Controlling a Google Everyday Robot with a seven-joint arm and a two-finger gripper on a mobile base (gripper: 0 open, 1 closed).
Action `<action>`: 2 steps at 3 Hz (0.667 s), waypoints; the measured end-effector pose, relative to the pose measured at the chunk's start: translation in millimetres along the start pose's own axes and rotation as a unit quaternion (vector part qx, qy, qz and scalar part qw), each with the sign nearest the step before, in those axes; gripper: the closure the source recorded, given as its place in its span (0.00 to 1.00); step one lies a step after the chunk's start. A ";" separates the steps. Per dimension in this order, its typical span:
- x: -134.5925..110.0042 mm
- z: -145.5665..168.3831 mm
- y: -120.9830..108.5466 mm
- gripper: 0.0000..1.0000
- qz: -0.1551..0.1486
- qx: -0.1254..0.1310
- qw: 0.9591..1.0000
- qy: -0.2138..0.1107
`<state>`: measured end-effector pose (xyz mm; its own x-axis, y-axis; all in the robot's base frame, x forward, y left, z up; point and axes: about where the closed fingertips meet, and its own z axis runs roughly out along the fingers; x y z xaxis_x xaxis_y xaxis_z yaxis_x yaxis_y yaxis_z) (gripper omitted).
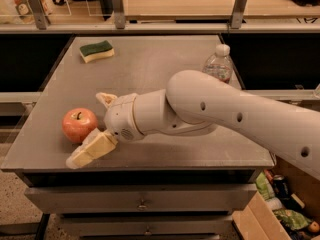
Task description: Move apple near sponge
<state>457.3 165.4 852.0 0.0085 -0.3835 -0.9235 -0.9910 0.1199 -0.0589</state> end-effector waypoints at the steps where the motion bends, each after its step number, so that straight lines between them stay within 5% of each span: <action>1: 0.3 0.5 -0.1 0.16 -0.002 0.004 1.000 -0.003; 2: -0.7 0.8 0.4 0.39 -0.004 0.007 1.000 -0.007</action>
Offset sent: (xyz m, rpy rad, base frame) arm 0.0026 -0.0018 -0.0018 0.0242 -0.0138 -0.0225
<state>457.0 166.5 852.3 0.0173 -0.3721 -0.9280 -0.9889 0.1304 -0.0707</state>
